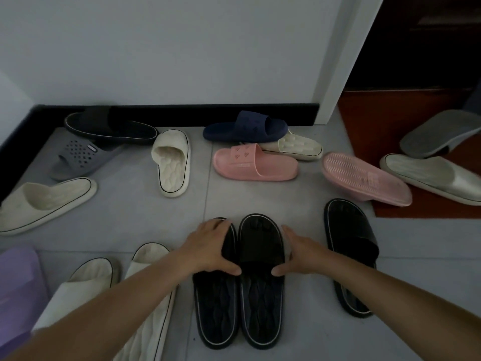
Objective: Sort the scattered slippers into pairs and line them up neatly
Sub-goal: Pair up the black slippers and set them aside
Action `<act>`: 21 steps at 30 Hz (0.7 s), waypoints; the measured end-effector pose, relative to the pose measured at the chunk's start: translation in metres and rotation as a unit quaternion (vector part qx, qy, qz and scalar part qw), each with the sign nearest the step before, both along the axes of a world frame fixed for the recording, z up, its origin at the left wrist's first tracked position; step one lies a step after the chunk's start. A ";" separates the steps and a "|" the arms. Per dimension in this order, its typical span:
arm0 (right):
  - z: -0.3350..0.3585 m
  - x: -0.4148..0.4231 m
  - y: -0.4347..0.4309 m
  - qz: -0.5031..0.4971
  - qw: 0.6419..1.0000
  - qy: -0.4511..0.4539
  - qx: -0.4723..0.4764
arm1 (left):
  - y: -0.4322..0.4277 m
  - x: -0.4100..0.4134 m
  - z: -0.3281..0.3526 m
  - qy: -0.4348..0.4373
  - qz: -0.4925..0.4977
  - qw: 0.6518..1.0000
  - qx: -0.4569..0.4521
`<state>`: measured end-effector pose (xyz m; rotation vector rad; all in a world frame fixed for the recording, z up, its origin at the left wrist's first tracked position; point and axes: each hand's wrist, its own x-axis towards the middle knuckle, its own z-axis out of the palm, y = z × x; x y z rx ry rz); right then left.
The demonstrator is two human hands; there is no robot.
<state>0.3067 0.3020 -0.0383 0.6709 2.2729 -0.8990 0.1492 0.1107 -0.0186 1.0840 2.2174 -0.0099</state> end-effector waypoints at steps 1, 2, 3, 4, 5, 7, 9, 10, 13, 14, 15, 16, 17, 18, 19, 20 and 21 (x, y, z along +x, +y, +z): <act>0.002 0.001 0.001 0.002 1.000 -0.002 0.003 | 0.010 0.007 -0.003 0.011 -0.043 0.999 0.016; 0.004 0.002 0.002 0.006 1.000 -0.001 0.007 | 0.019 0.014 -0.006 0.019 -0.080 0.997 0.013; 0.006 0.003 0.002 0.010 1.000 0.002 0.011 | 0.028 0.020 -0.009 0.028 -0.107 0.994 -0.006; 0.008 0.006 0.004 0.010 1.000 0.005 0.018 | 0.036 0.023 -0.011 0.037 -0.119 0.992 -0.027; 0.010 0.009 0.008 0.006 1.000 0.008 0.027 | 0.042 0.023 -0.012 0.041 -0.121 0.991 -0.047; 0.015 0.018 0.016 0.000 0.999 0.014 0.047 | 0.049 0.020 -0.009 0.029 -0.122 0.989 -0.080; 0.019 0.031 0.024 -0.008 0.998 0.017 0.051 | 0.048 0.018 -0.004 0.013 -0.138 0.985 -0.106; 0.021 0.038 0.027 -0.011 0.999 0.015 0.048 | 0.046 0.019 -0.002 0.011 -0.148 0.982 -0.114; 0.022 0.054 0.026 -0.002 1.000 -0.007 0.030 | 0.031 0.029 0.000 0.012 -0.170 0.977 -0.131; 0.021 0.057 0.023 0.009 0.999 -0.013 0.029 | 0.027 0.032 -0.002 0.014 -0.176 0.975 -0.131; 0.020 0.058 0.019 0.023 0.999 -0.019 0.031 | 0.023 0.033 -0.003 0.017 -0.182 0.975 -0.130; 0.019 0.057 0.015 0.038 0.998 -0.025 0.034 | 0.020 0.033 -0.005 0.017 -0.186 0.974 -0.127; 0.017 0.054 0.010 0.051 0.998 -0.029 0.036 | 0.018 0.032 -0.006 0.013 -0.190 0.974 -0.123; 0.017 0.050 0.006 0.062 0.997 -0.028 0.037 | 0.017 0.030 -0.007 0.004 -0.192 0.975 -0.115; 0.016 0.045 0.002 0.073 0.996 -0.023 0.040 | 0.015 0.026 -0.007 -0.015 -0.183 0.977 -0.106; 0.015 0.039 -0.002 0.083 0.996 -0.016 0.044 | 0.015 0.021 -0.006 -0.043 -0.163 0.981 -0.095; 0.014 0.032 -0.006 0.090 0.995 -0.008 0.046 | 0.014 0.014 -0.004 -0.077 -0.130 0.985 -0.082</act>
